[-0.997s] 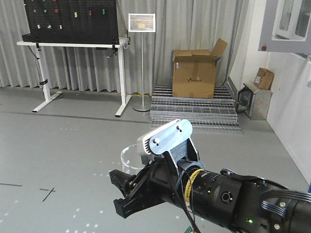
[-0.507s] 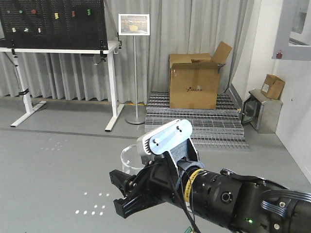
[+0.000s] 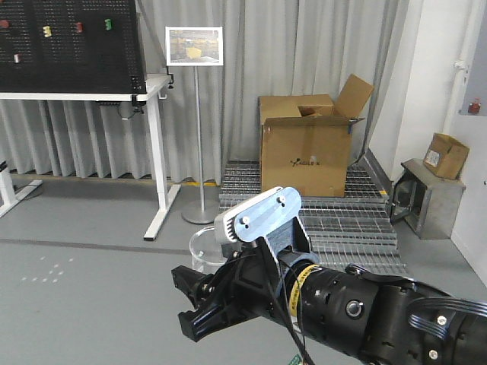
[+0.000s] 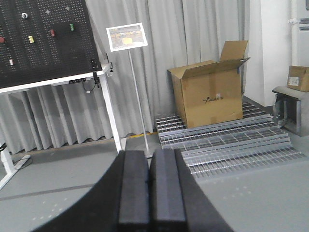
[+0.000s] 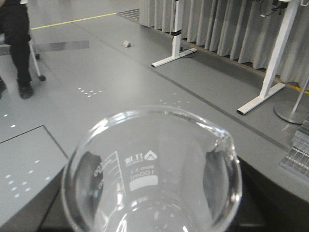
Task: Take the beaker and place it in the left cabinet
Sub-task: 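Hold the beaker in the right gripper while driving to the cabinet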
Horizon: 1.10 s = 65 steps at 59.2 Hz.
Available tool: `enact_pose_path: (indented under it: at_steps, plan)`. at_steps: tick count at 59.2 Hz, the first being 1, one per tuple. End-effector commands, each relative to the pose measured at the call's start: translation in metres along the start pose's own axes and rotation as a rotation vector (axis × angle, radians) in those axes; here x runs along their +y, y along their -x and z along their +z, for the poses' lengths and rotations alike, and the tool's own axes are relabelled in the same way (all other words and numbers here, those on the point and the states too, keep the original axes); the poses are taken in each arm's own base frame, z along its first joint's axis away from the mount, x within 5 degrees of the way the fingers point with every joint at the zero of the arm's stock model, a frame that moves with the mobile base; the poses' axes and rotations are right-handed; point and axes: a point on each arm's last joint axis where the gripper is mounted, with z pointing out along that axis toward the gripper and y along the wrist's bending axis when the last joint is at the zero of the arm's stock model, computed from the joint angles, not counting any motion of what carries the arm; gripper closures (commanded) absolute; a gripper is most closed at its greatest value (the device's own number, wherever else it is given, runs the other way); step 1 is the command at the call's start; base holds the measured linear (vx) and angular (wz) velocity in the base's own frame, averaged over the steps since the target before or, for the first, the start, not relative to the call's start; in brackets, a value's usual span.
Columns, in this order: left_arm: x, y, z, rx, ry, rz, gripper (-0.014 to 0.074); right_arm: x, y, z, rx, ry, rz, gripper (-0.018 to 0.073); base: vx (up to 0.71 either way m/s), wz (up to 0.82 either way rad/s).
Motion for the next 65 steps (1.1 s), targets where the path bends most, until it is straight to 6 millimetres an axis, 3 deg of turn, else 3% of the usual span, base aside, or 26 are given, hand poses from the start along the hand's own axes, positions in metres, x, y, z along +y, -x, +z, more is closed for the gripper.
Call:
enact_pose_path:
  at_steps: [1, 65]
  plan:
    - [0.0, 0.0026, -0.0013, -0.077, 0.007, -0.006, 0.0595, 0.0012, 0.0267, -0.0127, -0.125, 0.027, 0.001, 0.0561, 0.69, -0.07]
    - [0.0, 0.0026, -0.0013, -0.077, 0.007, -0.006, 0.0595, 0.0012, 0.026, -0.0119, -0.122, 0.027, 0.001, 0.0561, 0.57, -0.04]
